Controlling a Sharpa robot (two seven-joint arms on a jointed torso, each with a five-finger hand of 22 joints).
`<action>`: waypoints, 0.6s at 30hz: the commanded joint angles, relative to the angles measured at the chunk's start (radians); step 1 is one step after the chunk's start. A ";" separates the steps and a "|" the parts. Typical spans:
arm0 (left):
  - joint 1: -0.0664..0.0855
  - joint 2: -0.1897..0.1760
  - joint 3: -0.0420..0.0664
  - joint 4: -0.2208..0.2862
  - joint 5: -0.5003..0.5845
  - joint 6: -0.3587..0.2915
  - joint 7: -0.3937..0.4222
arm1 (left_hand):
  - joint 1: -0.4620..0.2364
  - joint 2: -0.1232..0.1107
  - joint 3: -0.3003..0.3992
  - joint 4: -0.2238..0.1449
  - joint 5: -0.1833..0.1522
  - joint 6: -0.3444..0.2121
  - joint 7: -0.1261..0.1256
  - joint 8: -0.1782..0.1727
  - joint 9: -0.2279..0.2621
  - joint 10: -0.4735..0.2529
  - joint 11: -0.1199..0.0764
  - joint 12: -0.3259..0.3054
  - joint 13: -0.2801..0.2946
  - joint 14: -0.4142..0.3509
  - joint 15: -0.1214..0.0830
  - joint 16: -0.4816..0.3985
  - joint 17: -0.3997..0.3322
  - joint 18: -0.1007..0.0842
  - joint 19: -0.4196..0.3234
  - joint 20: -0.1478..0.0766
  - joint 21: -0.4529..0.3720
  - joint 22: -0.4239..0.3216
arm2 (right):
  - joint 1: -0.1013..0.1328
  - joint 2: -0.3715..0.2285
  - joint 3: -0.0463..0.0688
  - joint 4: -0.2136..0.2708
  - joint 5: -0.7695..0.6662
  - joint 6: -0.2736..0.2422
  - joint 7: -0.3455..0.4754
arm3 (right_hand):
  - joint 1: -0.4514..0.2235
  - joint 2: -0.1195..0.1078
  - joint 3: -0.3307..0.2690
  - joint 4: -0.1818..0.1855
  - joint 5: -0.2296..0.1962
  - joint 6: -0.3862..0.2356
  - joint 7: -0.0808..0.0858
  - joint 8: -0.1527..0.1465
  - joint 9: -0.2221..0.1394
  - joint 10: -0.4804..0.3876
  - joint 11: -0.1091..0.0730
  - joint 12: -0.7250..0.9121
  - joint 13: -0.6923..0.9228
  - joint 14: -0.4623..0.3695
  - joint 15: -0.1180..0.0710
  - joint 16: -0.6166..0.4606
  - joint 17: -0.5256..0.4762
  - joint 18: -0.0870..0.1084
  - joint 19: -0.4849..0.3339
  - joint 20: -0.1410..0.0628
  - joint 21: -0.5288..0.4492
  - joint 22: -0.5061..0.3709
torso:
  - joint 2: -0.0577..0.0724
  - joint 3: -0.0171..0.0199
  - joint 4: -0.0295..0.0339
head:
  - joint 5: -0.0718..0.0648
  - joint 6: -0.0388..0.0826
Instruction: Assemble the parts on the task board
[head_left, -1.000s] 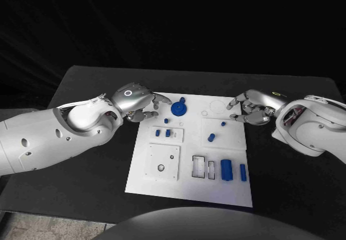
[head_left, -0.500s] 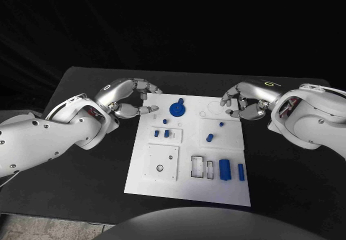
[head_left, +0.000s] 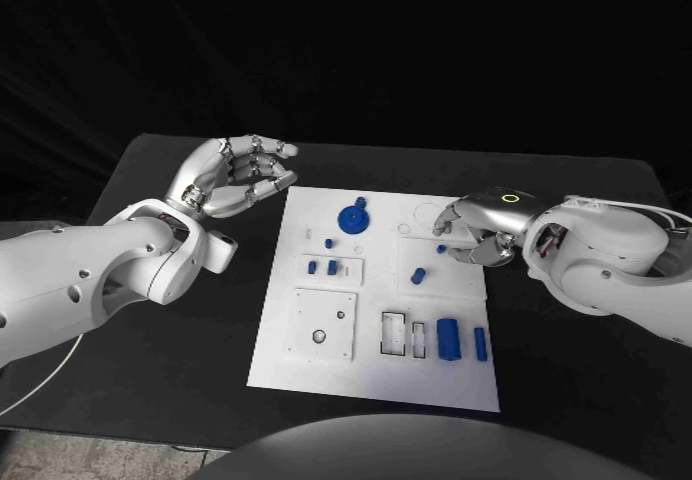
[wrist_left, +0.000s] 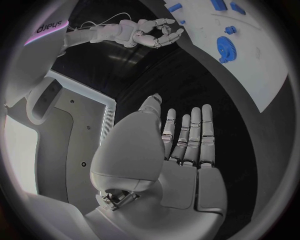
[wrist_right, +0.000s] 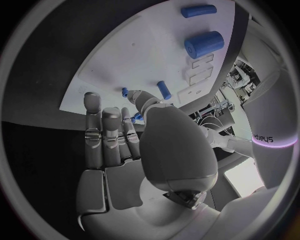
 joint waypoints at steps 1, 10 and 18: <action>0.000 0.000 -0.001 0.003 0.113 0.066 0.055 | 0.014 0.004 -0.009 0.001 0.005 -0.004 0.006 0.008 -0.002 -0.010 0.003 0.013 -0.004 0.001 0.005 0.007 -0.003 -0.002 0.008 0.008 -0.007 0.002 | -0.004 0.002 0.001 -0.003 -0.066 0.015 -0.012 | -0.008 -0.003 -0.001 -0.004 -0.004 0.008 0.000 -0.005 -0.001 0.007 -0.002 -0.004 -0.007 0.007 0.000 0.006 0.000 0.004 0.008 0.000 0.001 0.014 | 0.000 0.0013 0.0002 | -0.002 0.000; 0.000 0.002 -0.005 -0.004 0.121 0.087 0.042 | 0.037 0.015 -0.027 0.000 0.010 -0.012 0.006 0.017 -0.008 -0.021 0.014 0.041 -0.019 0.014 0.012 0.018 -0.012 -0.001 0.025 0.016 -0.008 0.007 | -0.011 0.012 0.001 -0.021 -0.091 -0.034 -0.006 | -0.027 0.009 -0.001 0.000 -0.001 0.063 -0.021 -0.003 0.000 0.066 -0.009 0.004 -0.057 0.022 -0.007 0.027 0.009 -0.001 0.032 -0.005 0.020 0.027 | 0.000 0.0018 -0.0018 | -0.003 0.000; 0.000 0.004 -0.007 -0.012 0.119 0.099 0.027 | 0.053 0.020 -0.034 -0.003 0.018 -0.018 0.007 0.020 -0.011 -0.025 0.021 0.053 -0.028 0.007 0.016 0.017 -0.019 0.000 0.028 0.020 -0.012 0.009 | -0.027 0.025 0.001 -0.039 -0.080 -0.081 0.026 | -0.038 0.015 0.009 0.010 -0.024 0.092 -0.018 -0.009 0.003 0.154 -0.020 0.009 -0.108 0.044 -0.014 0.048 0.019 -0.007 0.065 -0.011 0.054 0.042 | 0.000 0.0009 -0.0012 | -0.003 0.000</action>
